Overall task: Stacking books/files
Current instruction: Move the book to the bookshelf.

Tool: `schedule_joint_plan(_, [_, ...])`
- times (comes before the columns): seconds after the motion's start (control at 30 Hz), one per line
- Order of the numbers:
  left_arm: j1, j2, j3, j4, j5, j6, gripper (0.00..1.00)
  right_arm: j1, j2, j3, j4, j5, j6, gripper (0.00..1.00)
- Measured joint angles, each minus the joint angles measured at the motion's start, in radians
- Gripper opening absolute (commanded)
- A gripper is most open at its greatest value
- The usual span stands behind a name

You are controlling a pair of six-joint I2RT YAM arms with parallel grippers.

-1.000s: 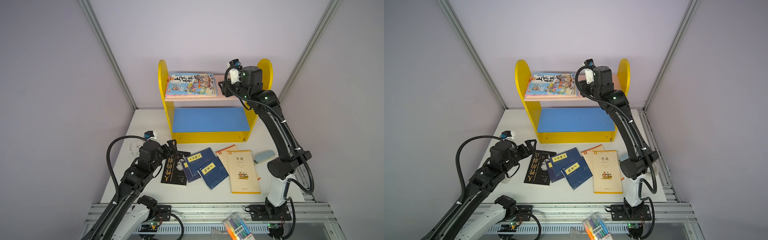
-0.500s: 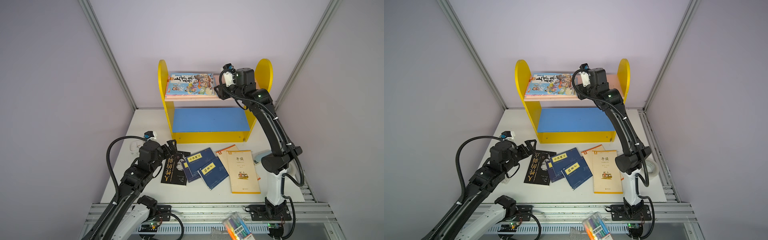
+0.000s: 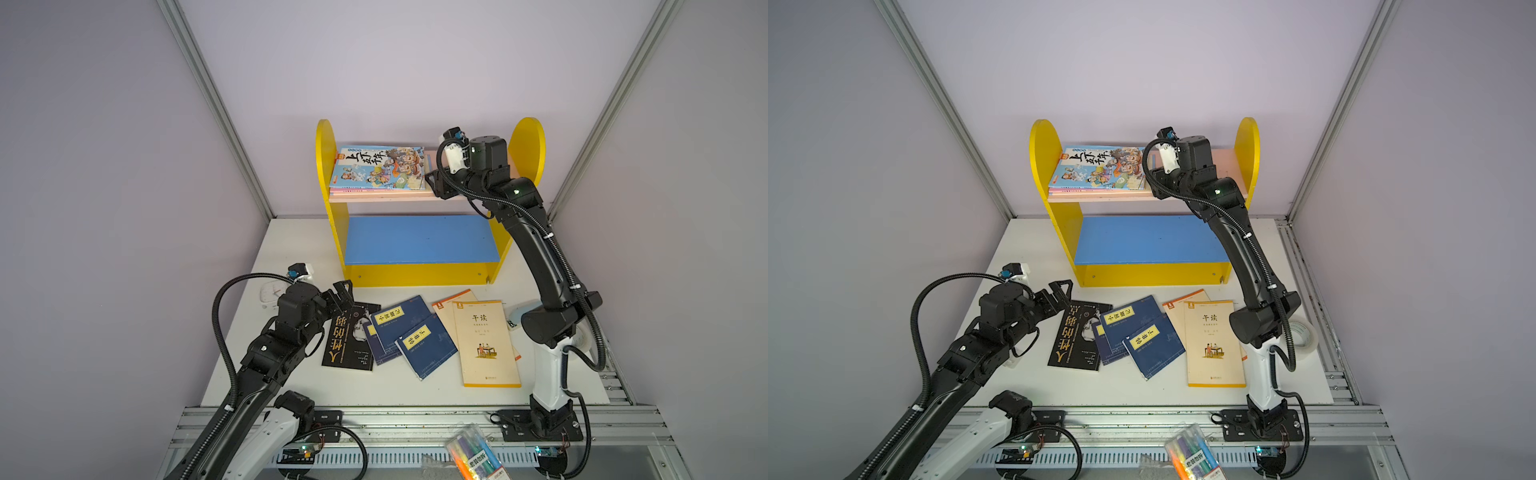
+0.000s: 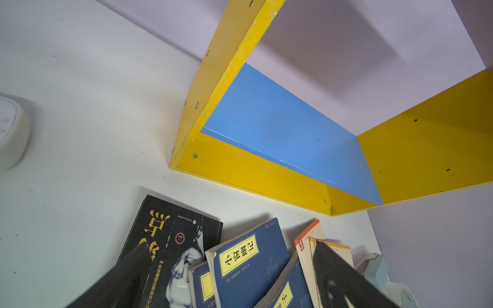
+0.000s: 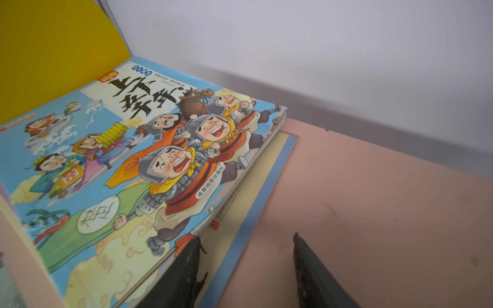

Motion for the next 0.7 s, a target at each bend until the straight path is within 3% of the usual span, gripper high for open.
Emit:
schedule_joint_plan(0.37, [0.000, -0.003, -0.007, 0.000, -0.001, 0.000, 0.97, -0.001, -0.008, -0.004, 0.006, 0.041, -0.005, 0.75])
schedule_joint_plan(0.7, [-0.001, -0.003, -0.031, -0.001, 0.001, -0.007, 0.98, 0.004, -0.182, -0.142, 0.018, 0.050, -0.034, 0.81])
